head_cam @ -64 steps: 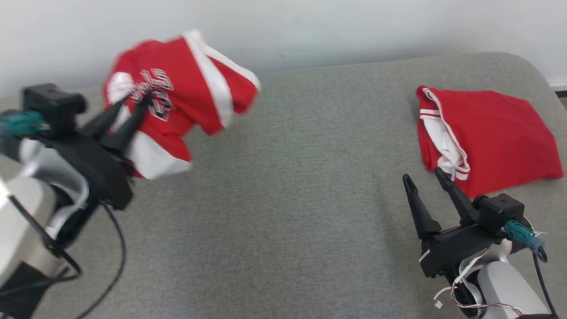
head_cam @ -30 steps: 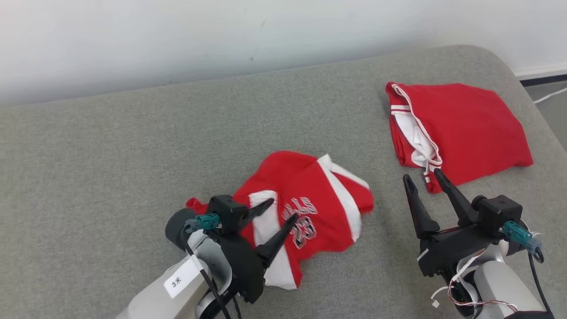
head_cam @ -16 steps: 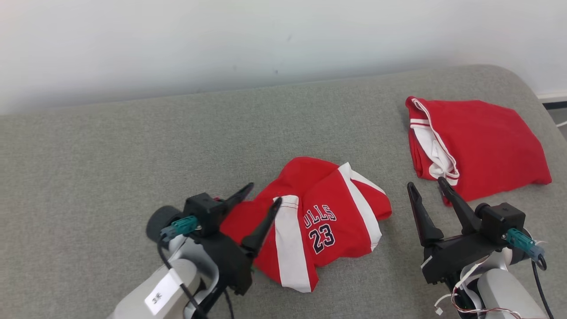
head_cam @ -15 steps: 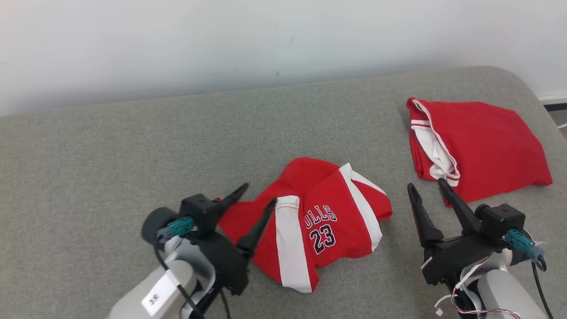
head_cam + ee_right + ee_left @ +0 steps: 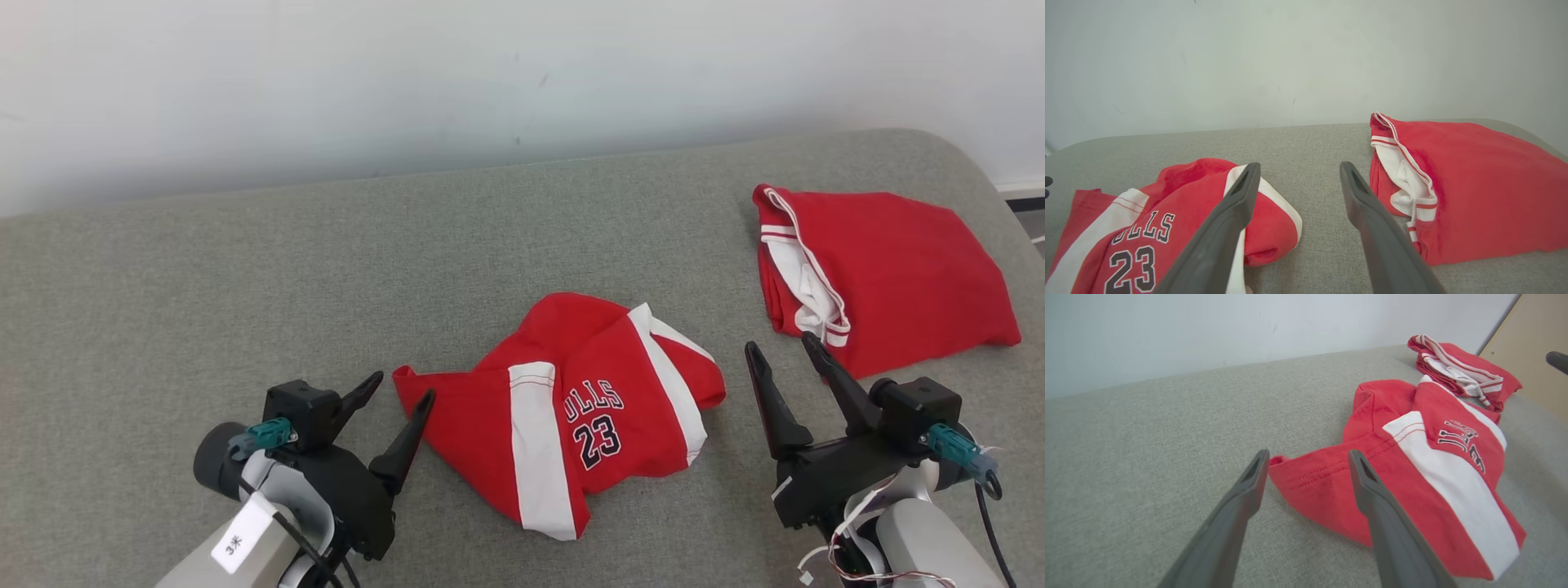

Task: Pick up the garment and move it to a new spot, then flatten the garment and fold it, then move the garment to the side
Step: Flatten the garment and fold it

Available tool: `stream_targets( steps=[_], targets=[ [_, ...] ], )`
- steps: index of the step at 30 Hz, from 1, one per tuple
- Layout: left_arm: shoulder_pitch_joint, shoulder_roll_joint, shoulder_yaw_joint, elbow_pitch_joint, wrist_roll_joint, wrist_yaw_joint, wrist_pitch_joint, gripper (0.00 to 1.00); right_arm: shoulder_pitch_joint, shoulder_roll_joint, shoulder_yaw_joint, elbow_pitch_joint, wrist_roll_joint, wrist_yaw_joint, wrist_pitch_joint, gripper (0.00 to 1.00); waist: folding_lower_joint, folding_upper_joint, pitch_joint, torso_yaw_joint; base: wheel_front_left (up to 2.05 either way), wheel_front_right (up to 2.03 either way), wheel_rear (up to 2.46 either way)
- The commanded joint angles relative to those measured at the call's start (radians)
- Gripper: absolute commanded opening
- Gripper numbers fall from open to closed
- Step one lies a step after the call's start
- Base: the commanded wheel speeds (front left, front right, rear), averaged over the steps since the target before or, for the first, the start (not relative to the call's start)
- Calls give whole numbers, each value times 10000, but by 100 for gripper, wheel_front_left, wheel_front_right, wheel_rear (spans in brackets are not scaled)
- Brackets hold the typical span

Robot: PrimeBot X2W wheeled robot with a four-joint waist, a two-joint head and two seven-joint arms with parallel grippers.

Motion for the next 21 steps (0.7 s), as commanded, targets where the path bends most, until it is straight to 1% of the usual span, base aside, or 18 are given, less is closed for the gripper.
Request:
stream_targets(
  steps=[1, 6, 12, 13, 15, 21],
  targets=[
    [-80, -29, -18, 243, -49, -127, 37, 100, -85, -58, 35, -28, 98, -5, 19, 100, 0, -1, 68, -75, 0, 0, 0],
    [-320, -162, -115, 1024, -207, -417, 206, 100, -150, -44, 96, 3, 113, -6, -9, 100, 0, -1, 207, -290, 0, 0, 0],
    [-576, -419, -178, 1811, -425, -660, 141, 100, -232, -33, 134, 66, 161, -6, -71, 100, 0, -1, 346, -555, 0, 0, 0],
    [-597, -460, -235, 1923, -458, -689, 177, 93, -241, -37, 135, 80, 162, -5, -80, 100, 0, -1, 357, -590, 0, 0, 0],
    [-673, -527, -275, 2083, -555, -751, 130, 0, -237, -62, 122, 103, 167, -6, -96, 100, 0, -1, 362, -623, 0, 0, 0],
    [-897, -600, -344, 2302, -478, -825, -183, 0, -108, -70, 36, 161, 84, -5, -148, 100, 0, -1, 212, -451, 0, 0, 0]
  ],
)
